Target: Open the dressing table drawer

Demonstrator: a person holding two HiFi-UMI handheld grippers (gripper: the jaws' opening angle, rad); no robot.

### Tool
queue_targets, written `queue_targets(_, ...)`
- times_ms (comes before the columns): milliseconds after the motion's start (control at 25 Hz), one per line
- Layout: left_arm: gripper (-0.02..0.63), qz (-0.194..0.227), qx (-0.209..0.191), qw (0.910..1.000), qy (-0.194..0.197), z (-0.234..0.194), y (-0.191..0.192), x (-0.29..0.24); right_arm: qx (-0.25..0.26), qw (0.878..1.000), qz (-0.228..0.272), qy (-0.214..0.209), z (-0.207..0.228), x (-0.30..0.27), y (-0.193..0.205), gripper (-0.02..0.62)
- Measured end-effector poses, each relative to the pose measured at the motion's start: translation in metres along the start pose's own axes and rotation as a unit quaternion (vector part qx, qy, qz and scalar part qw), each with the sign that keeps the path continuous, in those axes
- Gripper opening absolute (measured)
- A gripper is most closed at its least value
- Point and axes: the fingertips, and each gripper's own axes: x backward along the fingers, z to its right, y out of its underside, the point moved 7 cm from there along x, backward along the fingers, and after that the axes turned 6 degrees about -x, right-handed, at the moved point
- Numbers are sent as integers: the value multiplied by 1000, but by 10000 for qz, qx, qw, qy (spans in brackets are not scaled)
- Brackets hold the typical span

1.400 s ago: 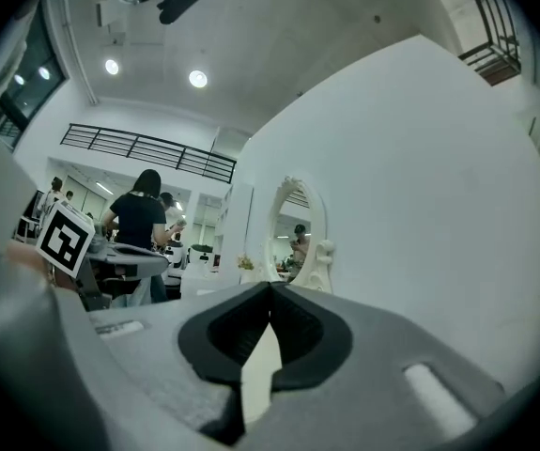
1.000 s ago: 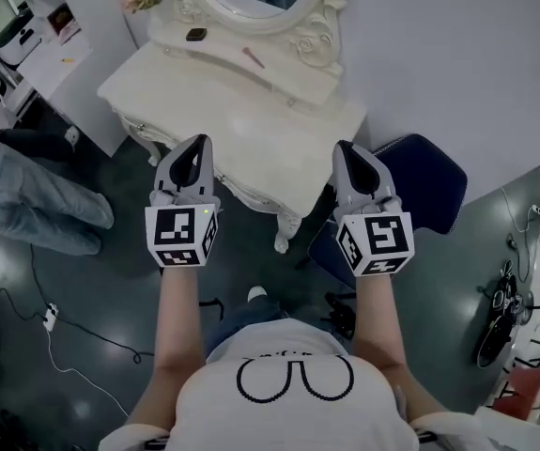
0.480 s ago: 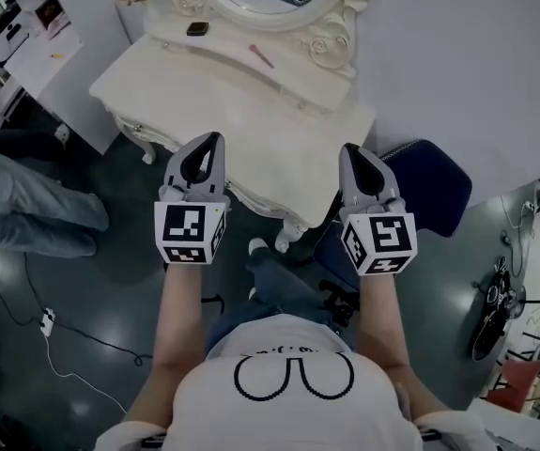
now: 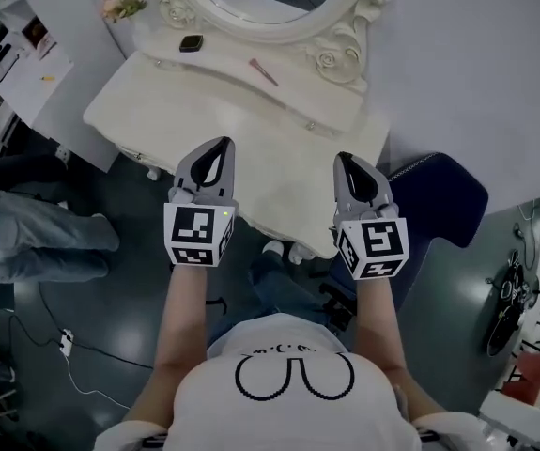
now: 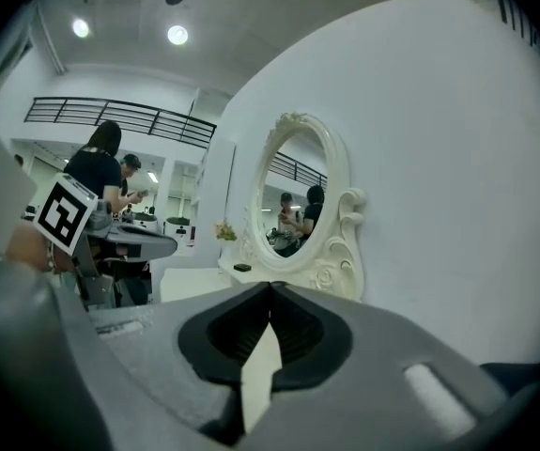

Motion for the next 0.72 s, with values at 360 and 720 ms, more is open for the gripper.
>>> queue_targets(360, -2, -233, -168, 9954, 916, -17, 5, -113, -459, 9962, -357, 648, 41, -63, 23, 0)
queue_targets(720, -2, -373, -114, 9909, 1288, -23, 16, -170, -905, 9865, -797, 1110, 62, -94, 48, 64)
